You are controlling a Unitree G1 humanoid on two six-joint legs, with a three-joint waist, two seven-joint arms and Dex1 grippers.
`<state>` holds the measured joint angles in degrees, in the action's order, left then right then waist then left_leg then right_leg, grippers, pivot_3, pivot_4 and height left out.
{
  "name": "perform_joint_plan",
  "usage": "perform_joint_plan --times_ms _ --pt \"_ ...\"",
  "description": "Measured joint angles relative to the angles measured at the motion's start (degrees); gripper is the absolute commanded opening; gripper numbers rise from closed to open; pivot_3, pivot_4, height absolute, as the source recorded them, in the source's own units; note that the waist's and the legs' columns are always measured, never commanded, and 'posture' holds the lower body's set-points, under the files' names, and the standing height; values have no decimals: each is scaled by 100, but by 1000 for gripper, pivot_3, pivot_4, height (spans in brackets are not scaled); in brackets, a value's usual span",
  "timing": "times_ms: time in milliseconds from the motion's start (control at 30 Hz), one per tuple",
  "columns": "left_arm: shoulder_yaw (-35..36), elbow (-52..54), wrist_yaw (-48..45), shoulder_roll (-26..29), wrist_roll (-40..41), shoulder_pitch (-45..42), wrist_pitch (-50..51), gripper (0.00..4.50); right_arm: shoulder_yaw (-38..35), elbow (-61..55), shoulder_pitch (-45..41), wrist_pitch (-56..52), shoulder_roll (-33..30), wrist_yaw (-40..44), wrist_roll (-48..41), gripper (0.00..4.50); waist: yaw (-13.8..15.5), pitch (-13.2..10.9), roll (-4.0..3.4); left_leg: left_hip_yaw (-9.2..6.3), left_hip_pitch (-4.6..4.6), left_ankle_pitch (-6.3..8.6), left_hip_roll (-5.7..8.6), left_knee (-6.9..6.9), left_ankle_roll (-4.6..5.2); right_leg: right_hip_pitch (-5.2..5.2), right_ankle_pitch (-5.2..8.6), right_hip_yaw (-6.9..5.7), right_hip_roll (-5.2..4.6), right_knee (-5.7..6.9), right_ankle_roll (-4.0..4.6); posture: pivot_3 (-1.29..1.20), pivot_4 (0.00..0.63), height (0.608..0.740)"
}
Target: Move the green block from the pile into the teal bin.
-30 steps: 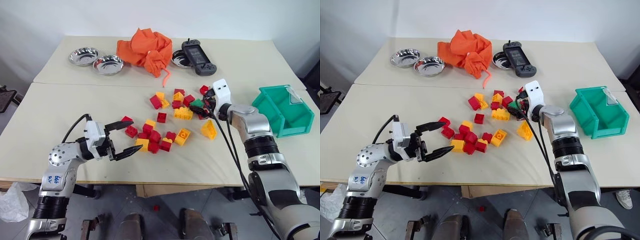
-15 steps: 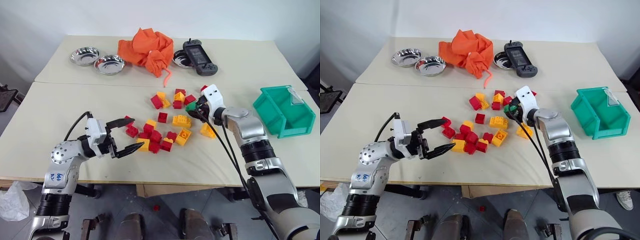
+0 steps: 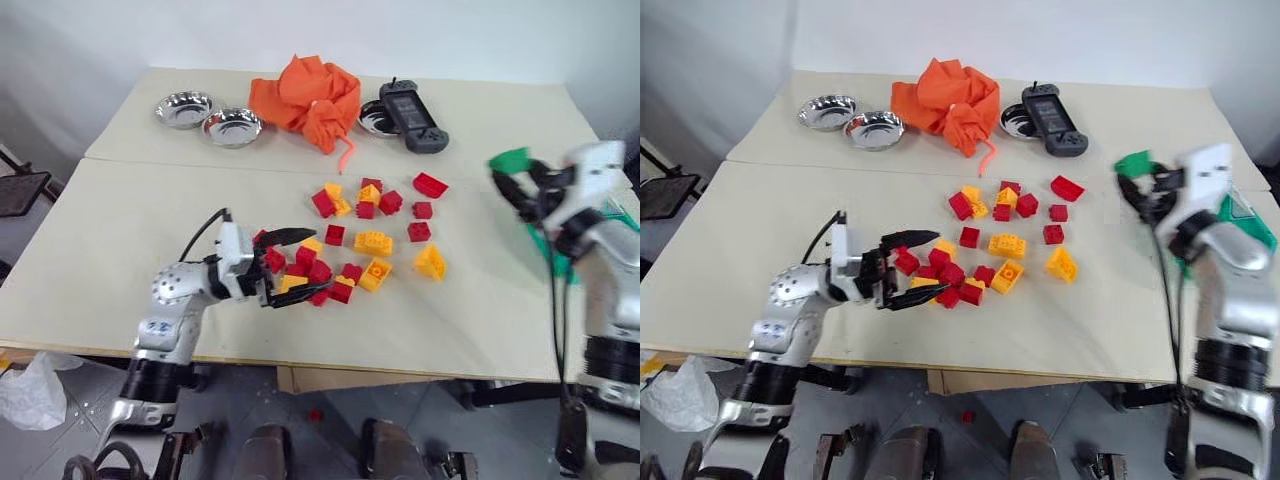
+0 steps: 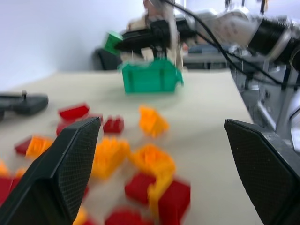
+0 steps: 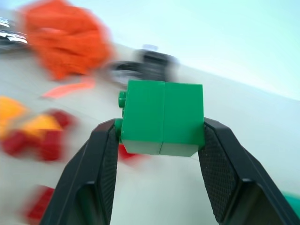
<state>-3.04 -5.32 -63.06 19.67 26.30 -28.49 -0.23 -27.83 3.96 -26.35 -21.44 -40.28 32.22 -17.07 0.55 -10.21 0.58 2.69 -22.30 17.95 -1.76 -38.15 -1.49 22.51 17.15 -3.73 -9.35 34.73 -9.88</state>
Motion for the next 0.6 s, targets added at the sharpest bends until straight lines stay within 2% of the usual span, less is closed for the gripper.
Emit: perform_joint_plan --times_ms 133,333,533,600 --pt "-163 -319 -14 -297 -103 -348 2 4500 -365 435 233 -128 -525 -536 319 2051 -23 0 0 6 4 0 -1 1 0 -1 0 1 0 -2 0 0 150 740" --pt "-259 -660 -22 -508 -182 -603 -1 4500 -130 1457 68 -126 -599 -586 458 2051 -119 1 -4 13 11 0 -2 4 0 0 0 5 0 -1 0 0 150 740" --pt "-170 -655 -11 -266 -207 -550 0 4500 126 1944 -232 -75 -600 -304 406 4017 -70 1 -6 11 9 0 -2 4 0 0 -1 5 0 -4 -1 0 150 740" --pt "-87 -646 48 -178 -218 -452 -12 4500 163 1991 -237 48 -602 -297 424 4463 -68 1 -5 11 8 0 -1 3 0 -1 -1 6 0 -6 -2 0 150 740"
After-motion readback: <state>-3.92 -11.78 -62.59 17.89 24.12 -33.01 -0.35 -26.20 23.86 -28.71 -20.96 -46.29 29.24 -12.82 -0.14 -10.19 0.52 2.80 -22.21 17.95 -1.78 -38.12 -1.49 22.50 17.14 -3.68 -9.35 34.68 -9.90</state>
